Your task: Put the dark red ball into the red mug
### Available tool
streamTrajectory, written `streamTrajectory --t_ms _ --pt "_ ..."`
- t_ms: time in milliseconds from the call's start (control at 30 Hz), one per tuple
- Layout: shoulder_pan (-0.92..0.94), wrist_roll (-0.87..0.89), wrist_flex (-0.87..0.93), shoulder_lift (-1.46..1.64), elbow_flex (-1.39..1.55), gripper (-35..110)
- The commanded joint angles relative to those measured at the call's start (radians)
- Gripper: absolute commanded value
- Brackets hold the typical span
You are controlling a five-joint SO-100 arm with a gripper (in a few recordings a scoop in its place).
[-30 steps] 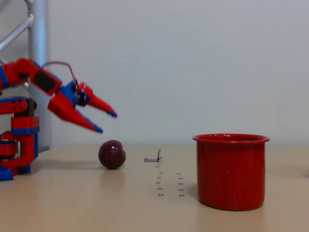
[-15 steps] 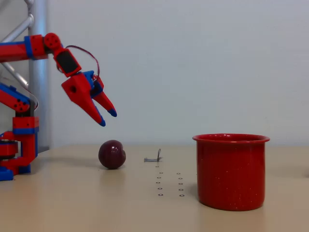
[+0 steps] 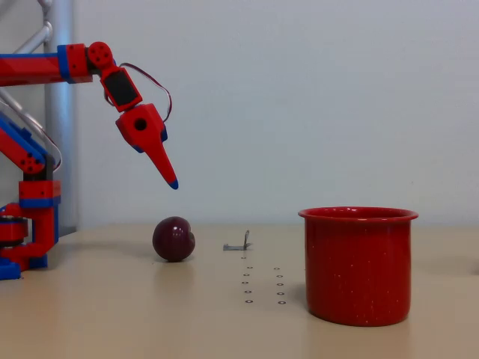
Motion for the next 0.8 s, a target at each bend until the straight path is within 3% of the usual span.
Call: streamTrajectory --t_ms 0,267,600,767 --pt "0.021 -0.054 -0.052 -0.023 -0.092 40" --pt "0.080 -0.158 -0.052 -0.103 -0.078 39" --pt "0.092 -0.147 -0.067 -0.094 0.081 39" --pt "0.080 -0.086 -0.169 -0.104 0.209 39"
